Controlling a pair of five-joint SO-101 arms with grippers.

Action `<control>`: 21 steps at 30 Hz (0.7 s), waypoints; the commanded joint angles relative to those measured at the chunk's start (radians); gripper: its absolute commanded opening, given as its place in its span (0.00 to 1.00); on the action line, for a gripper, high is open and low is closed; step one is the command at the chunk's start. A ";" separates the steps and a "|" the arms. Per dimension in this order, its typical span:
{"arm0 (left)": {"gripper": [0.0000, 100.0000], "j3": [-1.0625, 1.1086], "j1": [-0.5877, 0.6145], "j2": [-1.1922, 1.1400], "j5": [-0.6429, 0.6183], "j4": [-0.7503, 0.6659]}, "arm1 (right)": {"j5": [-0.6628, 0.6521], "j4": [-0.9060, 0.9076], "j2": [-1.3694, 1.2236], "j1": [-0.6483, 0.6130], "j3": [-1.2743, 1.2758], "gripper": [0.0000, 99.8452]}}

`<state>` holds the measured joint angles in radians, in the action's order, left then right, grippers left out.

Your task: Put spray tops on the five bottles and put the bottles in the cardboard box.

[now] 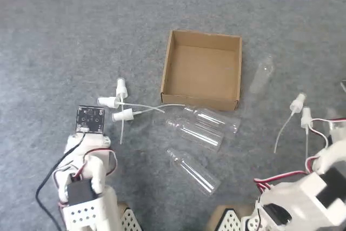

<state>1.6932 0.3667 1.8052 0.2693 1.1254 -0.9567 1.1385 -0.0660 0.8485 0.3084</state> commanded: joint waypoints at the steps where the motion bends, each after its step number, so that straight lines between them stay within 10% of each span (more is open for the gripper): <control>1: 0.05 -0.019 0.084 0.021 0.196 -0.083 | -0.069 -0.039 0.016 0.030 0.005 0.02; 10: 0.05 -0.401 0.126 -0.055 0.288 0.009 | -0.149 -0.038 0.015 0.096 0.011 0.02; 21: 0.05 -1.064 -0.077 -0.907 0.141 0.299 | -0.149 -0.150 0.016 0.094 0.107 0.02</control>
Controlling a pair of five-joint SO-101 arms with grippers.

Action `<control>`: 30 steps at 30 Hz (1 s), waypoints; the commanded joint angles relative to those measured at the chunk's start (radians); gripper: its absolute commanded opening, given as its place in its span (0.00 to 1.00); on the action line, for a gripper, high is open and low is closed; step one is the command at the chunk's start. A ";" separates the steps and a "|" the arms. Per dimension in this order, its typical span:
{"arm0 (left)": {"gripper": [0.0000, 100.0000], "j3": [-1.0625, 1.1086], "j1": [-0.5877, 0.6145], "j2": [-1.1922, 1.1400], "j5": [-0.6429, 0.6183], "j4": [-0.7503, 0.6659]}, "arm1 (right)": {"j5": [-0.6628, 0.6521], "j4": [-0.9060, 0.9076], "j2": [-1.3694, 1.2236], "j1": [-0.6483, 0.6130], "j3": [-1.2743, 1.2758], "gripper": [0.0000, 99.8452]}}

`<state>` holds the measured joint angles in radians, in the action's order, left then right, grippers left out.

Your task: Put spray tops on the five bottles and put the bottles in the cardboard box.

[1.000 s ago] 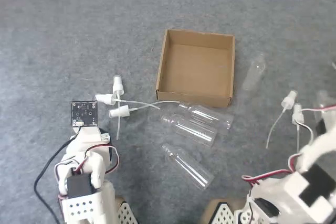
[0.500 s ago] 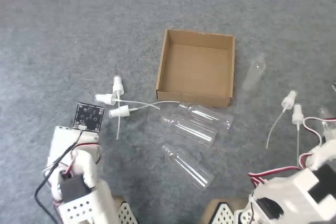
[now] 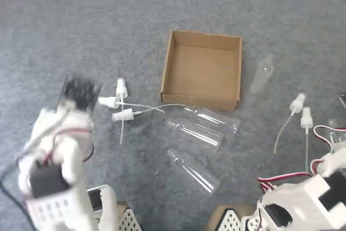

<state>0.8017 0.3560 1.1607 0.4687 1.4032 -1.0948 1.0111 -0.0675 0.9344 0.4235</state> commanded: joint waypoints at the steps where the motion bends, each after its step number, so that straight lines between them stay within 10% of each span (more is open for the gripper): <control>1: 0.05 -0.213 -0.089 -0.339 -0.078 0.008 | -0.011 -0.022 0.018 0.008 -0.008 0.02; 17: 0.14 -0.743 -0.229 -1.444 -0.517 -0.322 | -0.012 -0.016 0.018 0.010 -0.008 0.02; 30: 0.08 -0.892 -0.235 -1.700 -0.577 -0.308 | -0.012 -0.015 0.018 0.010 -0.008 0.02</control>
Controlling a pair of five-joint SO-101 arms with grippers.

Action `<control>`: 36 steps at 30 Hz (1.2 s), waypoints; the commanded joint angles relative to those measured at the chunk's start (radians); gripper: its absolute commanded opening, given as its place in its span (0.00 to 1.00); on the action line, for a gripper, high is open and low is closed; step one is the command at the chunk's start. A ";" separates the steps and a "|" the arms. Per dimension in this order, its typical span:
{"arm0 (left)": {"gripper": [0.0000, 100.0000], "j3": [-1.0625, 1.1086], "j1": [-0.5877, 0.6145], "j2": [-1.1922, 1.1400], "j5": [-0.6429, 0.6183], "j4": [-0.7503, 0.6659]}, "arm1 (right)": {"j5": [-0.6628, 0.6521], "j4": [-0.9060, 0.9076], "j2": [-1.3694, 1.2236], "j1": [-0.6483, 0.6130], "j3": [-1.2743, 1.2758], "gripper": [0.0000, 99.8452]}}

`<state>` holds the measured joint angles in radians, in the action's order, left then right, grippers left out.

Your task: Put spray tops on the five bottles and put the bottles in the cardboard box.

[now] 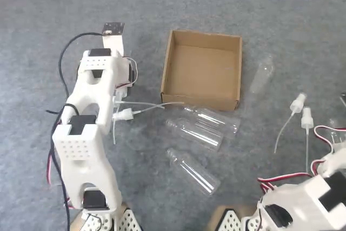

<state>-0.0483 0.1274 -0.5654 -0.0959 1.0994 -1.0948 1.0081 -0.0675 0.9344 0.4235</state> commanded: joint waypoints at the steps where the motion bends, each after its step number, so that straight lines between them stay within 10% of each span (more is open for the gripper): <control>1: 0.06 -0.042 -0.014 0.032 -0.012 -0.005 | -0.012 -0.012 0.018 0.010 -0.008 0.02; 36: 0.01 0.042 -0.086 0.996 -0.037 0.132 | -0.014 -0.012 0.018 0.008 -0.008 0.02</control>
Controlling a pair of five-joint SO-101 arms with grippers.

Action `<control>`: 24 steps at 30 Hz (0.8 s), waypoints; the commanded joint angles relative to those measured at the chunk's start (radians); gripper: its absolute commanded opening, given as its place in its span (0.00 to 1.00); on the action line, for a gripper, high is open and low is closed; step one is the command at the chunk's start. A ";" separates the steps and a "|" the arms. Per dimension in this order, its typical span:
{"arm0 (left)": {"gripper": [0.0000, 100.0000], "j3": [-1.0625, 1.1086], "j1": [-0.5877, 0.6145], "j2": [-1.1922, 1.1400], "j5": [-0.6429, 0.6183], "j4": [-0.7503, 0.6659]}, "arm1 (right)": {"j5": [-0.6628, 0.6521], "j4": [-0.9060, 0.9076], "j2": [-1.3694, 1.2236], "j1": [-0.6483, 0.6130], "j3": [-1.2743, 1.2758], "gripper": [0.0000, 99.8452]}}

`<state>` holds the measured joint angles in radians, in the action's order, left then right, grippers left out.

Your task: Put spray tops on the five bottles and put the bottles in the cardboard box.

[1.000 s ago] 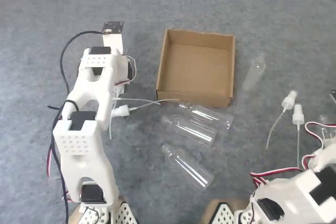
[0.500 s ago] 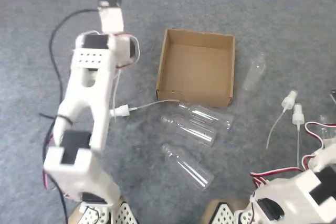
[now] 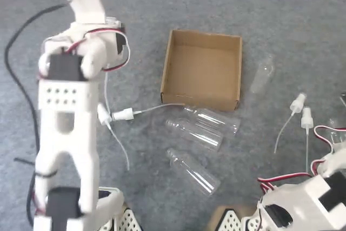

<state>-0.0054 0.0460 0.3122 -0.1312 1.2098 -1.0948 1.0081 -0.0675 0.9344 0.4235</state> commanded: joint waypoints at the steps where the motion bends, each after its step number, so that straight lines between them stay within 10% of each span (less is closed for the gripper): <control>1: 0.01 0.005 -0.005 0.149 -0.002 0.035 | -0.018 -0.012 0.018 0.008 -0.008 0.02; 11: 0.01 0.438 -0.002 0.482 0.069 0.094 | 0.075 -0.021 0.016 -0.062 -0.009 0.02; 24: 0.01 1.040 0.094 0.893 0.178 -0.117 | 0.152 0.012 0.027 -0.101 -0.017 0.26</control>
<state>1.0150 0.1274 1.1270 0.0222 1.1254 -0.9567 1.0019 -0.0675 0.8485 0.4235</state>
